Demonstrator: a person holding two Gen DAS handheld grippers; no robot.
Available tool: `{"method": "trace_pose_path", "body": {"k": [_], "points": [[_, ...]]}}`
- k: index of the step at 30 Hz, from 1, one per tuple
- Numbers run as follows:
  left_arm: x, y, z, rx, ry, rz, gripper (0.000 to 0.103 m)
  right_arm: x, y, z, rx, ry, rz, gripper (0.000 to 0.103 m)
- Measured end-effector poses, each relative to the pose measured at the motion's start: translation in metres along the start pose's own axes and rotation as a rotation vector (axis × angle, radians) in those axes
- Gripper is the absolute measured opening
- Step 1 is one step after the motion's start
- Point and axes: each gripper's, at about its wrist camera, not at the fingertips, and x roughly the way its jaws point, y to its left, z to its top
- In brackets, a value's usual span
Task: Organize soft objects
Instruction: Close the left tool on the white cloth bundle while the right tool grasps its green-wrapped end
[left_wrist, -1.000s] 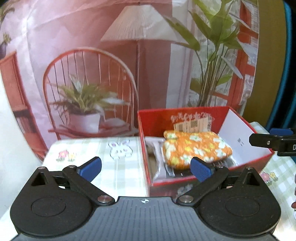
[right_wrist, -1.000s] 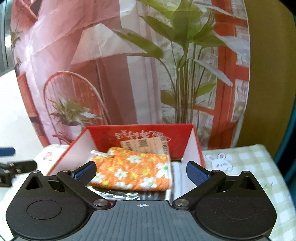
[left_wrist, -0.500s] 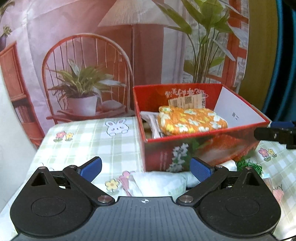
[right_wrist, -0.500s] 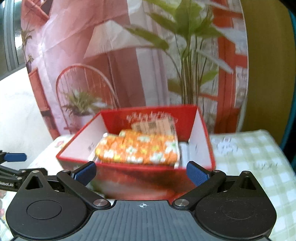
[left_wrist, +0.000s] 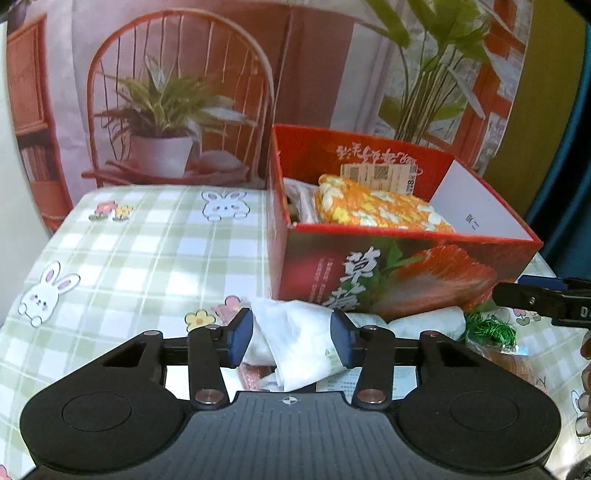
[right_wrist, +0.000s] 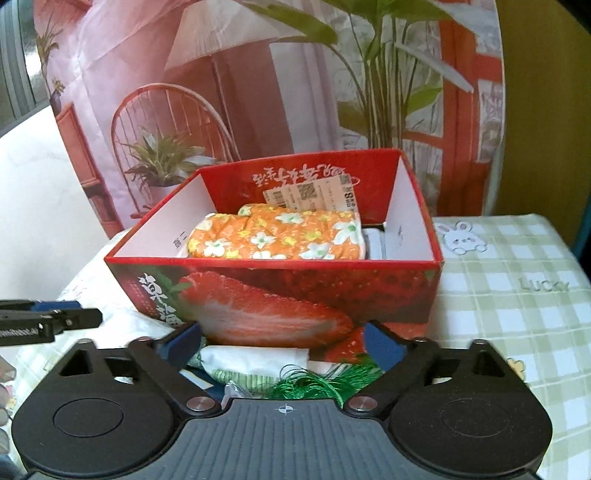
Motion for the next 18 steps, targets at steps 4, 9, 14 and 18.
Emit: {"method": "trace_pose_path", "body": {"k": [4, 9, 14, 18], "points": [[0.007, 0.001, -0.005, -0.019, 0.016, -0.015, 0.044, 0.013, -0.004, 0.001, 0.022, 0.034, 0.01, 0.062], [0.014, 0.002, -0.01, -0.033, 0.033, -0.01, 0.044, 0.033, -0.013, 0.0, 0.081, 0.085, 0.024, 0.058], [0.018, 0.006, -0.012, -0.058, 0.04, -0.019, 0.044, 0.056, -0.023, -0.003, 0.141, 0.138, 0.038, 0.058], [0.02, 0.006, -0.017, -0.06, 0.054, -0.02, 0.044, 0.077, -0.025, -0.009, 0.122, 0.201, 0.059, 0.058]]}}
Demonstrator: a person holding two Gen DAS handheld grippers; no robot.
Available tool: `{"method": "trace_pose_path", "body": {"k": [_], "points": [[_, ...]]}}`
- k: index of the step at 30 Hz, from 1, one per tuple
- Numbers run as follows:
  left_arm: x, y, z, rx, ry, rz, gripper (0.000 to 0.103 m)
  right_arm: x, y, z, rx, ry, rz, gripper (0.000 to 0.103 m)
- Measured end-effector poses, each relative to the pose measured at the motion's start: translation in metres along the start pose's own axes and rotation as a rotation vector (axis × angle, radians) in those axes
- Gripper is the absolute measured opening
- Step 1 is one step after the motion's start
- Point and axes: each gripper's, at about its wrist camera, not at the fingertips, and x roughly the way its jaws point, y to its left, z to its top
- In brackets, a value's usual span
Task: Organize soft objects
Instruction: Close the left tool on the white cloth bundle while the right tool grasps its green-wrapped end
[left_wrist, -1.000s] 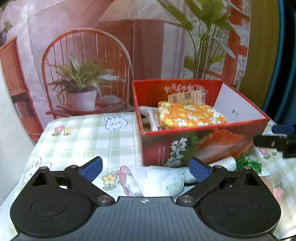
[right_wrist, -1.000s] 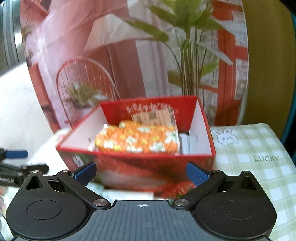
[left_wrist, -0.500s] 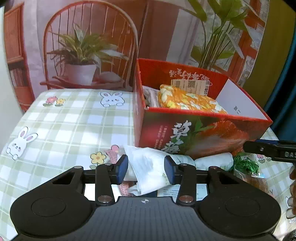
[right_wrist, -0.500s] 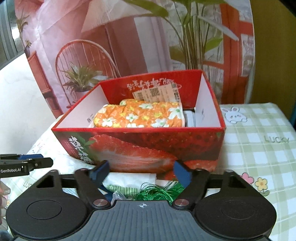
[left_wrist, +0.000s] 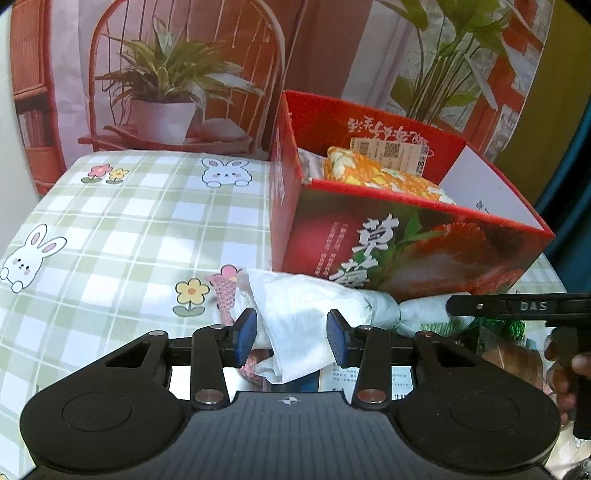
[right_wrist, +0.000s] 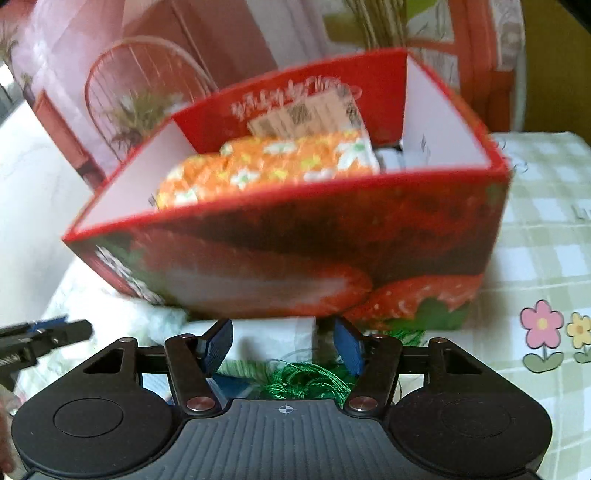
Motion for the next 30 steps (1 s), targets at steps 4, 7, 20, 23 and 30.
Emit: {"method": "trace_pose_path", "body": {"k": [4, 7, 20, 23, 30], "points": [[0.001, -0.001, -0.006, 0.002, 0.002, -0.01, 0.045, 0.007, -0.005, -0.005, 0.027, 0.006, -0.003, 0.059], [0.003, 0.0, -0.008, -0.007, 0.005, -0.018, 0.045, 0.006, -0.005, -0.006, 0.022, 0.001, 0.01, 0.049], [-0.002, 0.008, -0.01, -0.074, -0.013, -0.045, 0.044, -0.025, 0.001, -0.003, 0.001, -0.082, 0.077, 0.017], [-0.005, 0.011, -0.013, -0.099, -0.028, -0.052, 0.024, -0.037, 0.004, -0.003, -0.012, -0.115, 0.092, 0.012], [-0.016, 0.008, -0.019, -0.062, -0.072, -0.067, 0.012, -0.054, 0.014, -0.008, -0.071, -0.157, 0.106, 0.008]]}}
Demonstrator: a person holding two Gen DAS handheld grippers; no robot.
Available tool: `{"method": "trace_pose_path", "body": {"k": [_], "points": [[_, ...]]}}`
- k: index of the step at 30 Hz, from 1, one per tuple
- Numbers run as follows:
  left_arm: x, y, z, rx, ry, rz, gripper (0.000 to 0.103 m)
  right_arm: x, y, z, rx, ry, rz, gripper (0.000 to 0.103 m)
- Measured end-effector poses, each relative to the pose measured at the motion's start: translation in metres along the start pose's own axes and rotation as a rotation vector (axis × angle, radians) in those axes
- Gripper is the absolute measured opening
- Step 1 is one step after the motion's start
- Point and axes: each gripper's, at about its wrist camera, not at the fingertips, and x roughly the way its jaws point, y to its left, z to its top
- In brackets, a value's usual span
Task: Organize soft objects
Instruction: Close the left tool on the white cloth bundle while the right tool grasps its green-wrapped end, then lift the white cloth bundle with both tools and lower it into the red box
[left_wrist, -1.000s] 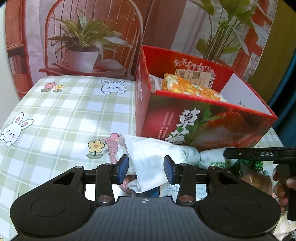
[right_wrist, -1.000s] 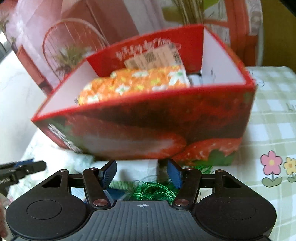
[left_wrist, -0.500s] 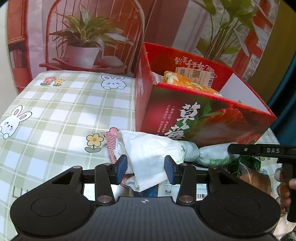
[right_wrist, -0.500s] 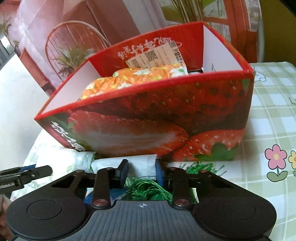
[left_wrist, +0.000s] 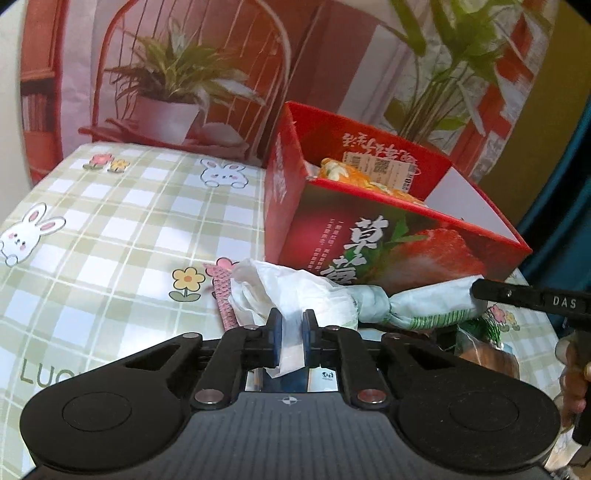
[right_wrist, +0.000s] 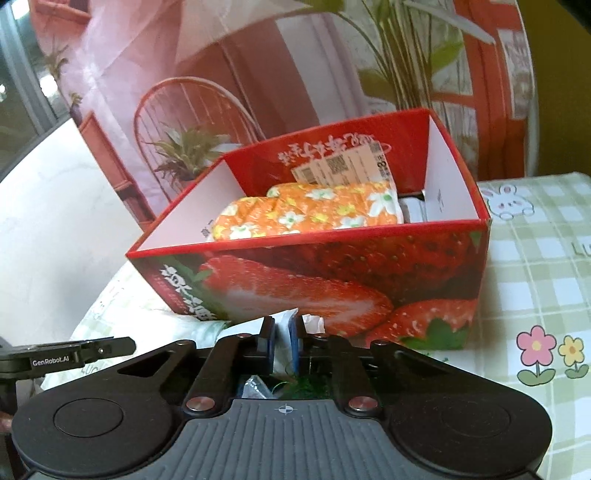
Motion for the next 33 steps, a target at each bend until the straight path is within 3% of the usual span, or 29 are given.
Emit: {"method": "trace_pose_path", "body": {"k": [19, 25, 33], "points": [[-0.015, 0.0, -0.003, -0.009, -0.054, -0.023, 0.011, -0.024, 0.01, -0.003, -0.034, -0.06, 0.011, 0.007], [-0.033, 0.002, 0.007, -0.025, -0.103, -0.048, 0.011, -0.035, 0.016, 0.003, -0.059, -0.1, 0.029, 0.007], [-0.067, -0.008, 0.035, 0.008, -0.22, -0.097, 0.01, -0.067, 0.026, 0.029, -0.07, -0.228, 0.08, 0.006]]}}
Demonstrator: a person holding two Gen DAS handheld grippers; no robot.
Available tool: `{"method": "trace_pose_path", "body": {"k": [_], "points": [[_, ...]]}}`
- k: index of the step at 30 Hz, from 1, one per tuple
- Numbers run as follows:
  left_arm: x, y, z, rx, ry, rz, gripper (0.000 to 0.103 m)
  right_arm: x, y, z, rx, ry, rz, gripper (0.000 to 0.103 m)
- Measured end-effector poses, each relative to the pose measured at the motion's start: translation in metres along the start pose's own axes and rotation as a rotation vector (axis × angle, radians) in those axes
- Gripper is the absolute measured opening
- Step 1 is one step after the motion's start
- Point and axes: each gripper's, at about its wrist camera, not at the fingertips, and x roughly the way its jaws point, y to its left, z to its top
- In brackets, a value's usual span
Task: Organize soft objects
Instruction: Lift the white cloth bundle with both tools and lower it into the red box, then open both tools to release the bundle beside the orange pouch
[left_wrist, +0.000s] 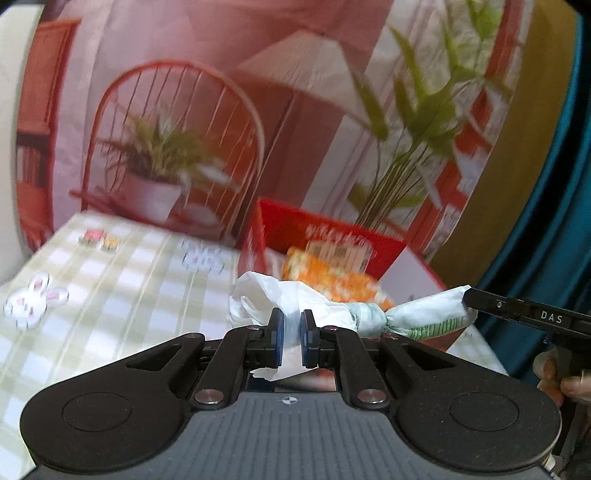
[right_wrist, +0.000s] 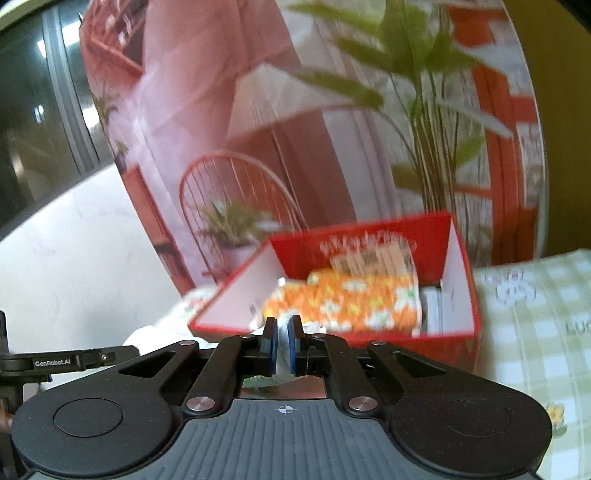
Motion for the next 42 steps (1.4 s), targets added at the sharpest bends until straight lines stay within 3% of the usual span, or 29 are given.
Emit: {"method": "trace_pose_path", "body": {"k": [5, 9, 12, 18, 25, 33, 42], "points": [[0.011, -0.021, 0.027, 0.074, -0.026, -0.027, 0.01, -0.01, 0.001, 0.023, -0.023, -0.069, -0.017, 0.006], [0.037, -0.033, 0.047, 0.141, 0.009, -0.049, 0.01, -0.011, -0.004, 0.038, -0.037, -0.1, -0.046, 0.006], [0.061, -0.032, 0.061, 0.138, 0.053, -0.054, 0.01, -0.004, -0.003, 0.048, -0.102, -0.099, -0.077, 0.006], [0.103, -0.034, 0.068, 0.18, 0.166, -0.061, 0.01, 0.022, -0.013, 0.057, -0.133, -0.018, -0.123, 0.005], [0.135, -0.032, 0.053, 0.172, 0.276, -0.057, 0.01, 0.05, -0.026, 0.045, -0.128, 0.103, -0.161, 0.005], [0.152, -0.029, 0.043, 0.169, 0.334, -0.036, 0.01, 0.076, -0.033, 0.026, -0.102, 0.181, -0.193, 0.005], [0.156, -0.03, 0.045, 0.178, 0.345, -0.03, 0.01, 0.085, -0.038, 0.017, -0.074, 0.211, -0.214, 0.006]]}}
